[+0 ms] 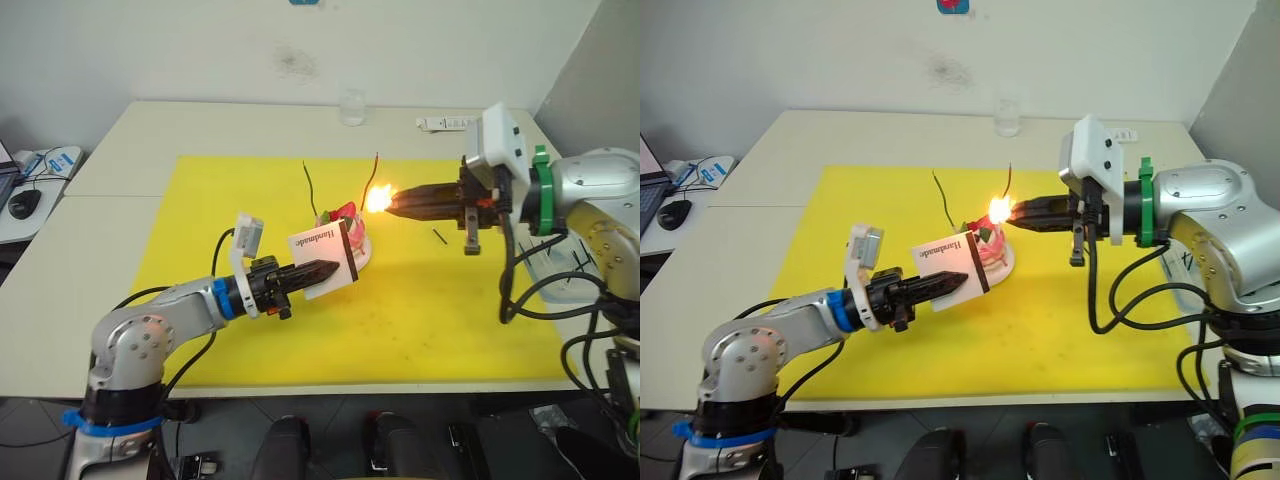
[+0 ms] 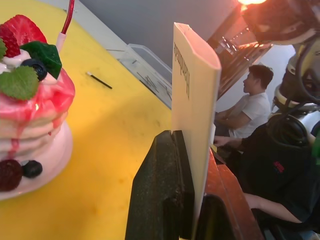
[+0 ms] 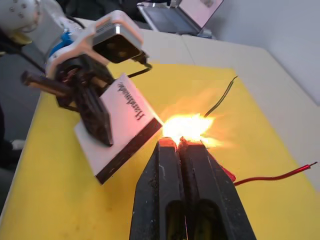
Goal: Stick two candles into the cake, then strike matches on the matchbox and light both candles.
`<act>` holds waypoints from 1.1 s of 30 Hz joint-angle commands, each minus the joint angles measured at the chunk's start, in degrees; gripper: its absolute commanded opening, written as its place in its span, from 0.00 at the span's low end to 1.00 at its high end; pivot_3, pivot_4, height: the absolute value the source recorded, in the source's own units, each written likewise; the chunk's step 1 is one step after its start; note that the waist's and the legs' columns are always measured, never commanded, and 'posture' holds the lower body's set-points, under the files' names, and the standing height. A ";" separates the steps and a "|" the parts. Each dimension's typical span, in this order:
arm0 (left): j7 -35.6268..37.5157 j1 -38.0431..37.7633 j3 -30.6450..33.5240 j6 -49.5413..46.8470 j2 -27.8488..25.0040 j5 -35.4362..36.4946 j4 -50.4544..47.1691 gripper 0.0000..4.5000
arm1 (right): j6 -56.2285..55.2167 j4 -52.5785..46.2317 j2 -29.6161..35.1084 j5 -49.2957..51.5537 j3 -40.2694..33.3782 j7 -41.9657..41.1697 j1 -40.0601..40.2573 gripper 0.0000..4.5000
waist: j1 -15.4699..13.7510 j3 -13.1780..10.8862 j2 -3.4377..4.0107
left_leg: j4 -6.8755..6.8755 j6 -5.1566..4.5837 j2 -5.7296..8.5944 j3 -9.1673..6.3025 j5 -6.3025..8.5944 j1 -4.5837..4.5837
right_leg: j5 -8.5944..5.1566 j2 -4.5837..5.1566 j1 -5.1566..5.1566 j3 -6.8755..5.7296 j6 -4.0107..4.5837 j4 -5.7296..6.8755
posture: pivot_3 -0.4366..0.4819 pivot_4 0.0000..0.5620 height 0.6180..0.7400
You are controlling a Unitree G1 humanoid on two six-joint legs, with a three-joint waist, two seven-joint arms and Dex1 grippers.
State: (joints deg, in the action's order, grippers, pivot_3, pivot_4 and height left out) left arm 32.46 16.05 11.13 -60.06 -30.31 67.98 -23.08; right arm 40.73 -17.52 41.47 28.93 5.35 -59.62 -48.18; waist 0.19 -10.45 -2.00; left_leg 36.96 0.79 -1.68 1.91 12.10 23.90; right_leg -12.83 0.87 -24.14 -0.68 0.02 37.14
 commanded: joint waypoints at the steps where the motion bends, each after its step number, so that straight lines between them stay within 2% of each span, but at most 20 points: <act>1: -3.17 -1.56 3.31 -0.01 -1.15 4.26 -3.77 0.00 | -3.94 1.97 -2.64 -2.83 0.82 2.73 0.23 0.01 | 0.00 0.00 0.00 | 0.00 0.00 0.02 0.00 0.00 -0.01 | 0.01 0.01 0.00 0.00 0.01 0.04 | 0.48 0.27 1.00; 11: -10.94 -8.53 9.68 2.78 -3.54 10.13 -6.69 0.00 | -10.05 7.99 -13.42 -9.39 3.79 10.44 -1.33 0.01 | 0.01 0.00 0.00 | 0.02 0.00 0.01 0.01 -0.01 -0.03 | 0.07 0.00 0.00 0.00 0.02 0.06 | 0.48 0.27 1.00; 17: -13.01 -10.36 10.58 4.76 -4.38 11.21 -7.16 0.00 | -12.90 11.87 -18.88 -13.52 6.09 13.80 -2.42 0.01 | 0.02 0.00 0.01 | 0.00 0.00 0.00 0.00 -0.01 -0.04 | 0.06 -0.01 -0.01 -0.02 0.04 0.07 | 0.48 0.27 1.00; 33: -13.69 -11.48 9.51 6.49 -6.61 13.47 -7.59 0.00 | -17.49 18.83 -23.98 -17.86 6.64 15.66 -5.06 0.01 | 0.03 0.00 0.01 | -0.01 0.00 -0.01 0.01 0.00 -0.05 | 0.05 0.00 -0.01 -0.02 0.07 0.07 | 0.48 0.27 1.00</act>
State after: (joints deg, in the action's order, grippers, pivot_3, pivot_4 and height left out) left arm 18.54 4.42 20.52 -54.65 -36.32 80.20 -28.74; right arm 25.67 1.44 17.66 11.98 12.62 -44.68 -51.12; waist 0.22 -10.45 -2.00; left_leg 36.95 0.79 -1.68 1.92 12.09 23.85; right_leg -12.78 0.87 -24.16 -0.69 0.09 37.20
